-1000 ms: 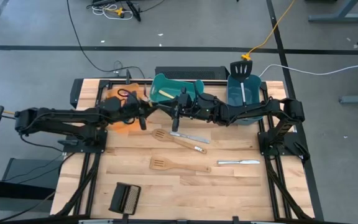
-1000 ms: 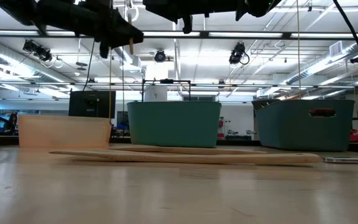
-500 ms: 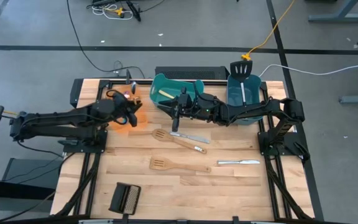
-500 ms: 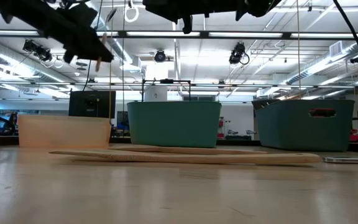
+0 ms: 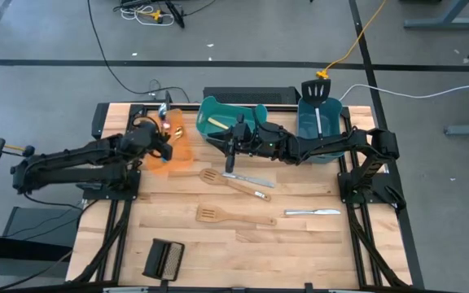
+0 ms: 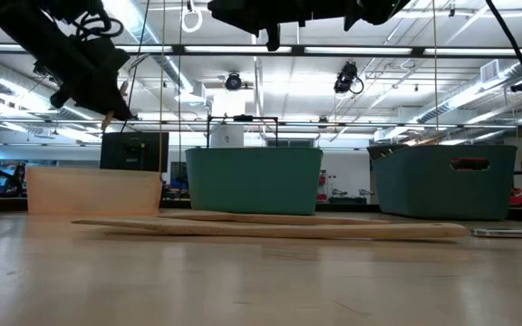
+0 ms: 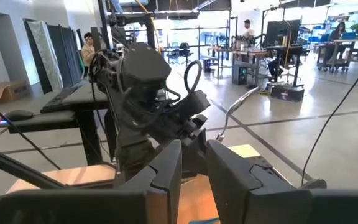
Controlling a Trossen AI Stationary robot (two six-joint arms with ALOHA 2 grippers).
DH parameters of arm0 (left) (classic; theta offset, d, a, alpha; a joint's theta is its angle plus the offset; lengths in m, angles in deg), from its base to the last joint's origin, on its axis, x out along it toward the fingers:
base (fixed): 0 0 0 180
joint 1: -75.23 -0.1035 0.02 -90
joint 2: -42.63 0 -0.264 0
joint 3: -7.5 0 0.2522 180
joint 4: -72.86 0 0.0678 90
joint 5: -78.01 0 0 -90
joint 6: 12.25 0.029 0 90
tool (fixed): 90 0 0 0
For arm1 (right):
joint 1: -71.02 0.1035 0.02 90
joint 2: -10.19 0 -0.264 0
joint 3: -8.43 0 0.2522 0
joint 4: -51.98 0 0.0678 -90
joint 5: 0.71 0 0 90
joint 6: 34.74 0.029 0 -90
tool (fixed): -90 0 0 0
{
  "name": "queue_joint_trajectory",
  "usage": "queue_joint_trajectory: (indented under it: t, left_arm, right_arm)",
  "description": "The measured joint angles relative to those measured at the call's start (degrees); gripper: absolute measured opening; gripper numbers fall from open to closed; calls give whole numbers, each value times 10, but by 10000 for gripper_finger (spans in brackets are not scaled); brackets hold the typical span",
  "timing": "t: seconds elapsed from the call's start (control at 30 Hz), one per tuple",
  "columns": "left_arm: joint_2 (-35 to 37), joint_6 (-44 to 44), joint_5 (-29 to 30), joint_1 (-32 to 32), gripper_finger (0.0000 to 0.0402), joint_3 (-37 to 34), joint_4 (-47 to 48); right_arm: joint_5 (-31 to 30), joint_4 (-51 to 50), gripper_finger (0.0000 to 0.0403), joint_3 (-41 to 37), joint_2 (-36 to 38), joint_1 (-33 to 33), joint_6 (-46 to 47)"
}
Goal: Pick & Place Kitchen Items
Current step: Put the yellow spoon into the orange bin
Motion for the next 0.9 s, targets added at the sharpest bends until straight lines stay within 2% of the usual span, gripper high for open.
queue_joint_trajectory:
  t: [0.2,0.37,0.9]
  left_arm:
    - [0,-32,-1,-42,66,0,59]
    - [-9,-45,-36,-81,66,0,98]
    - [-122,-43,-87,-168,66,0,107]
  right_arm:
    - [2,-2,87,0,0,0,0]
    - [2,-5,87,0,0,0,0]
    - [3,-20,87,0,0,0,0]
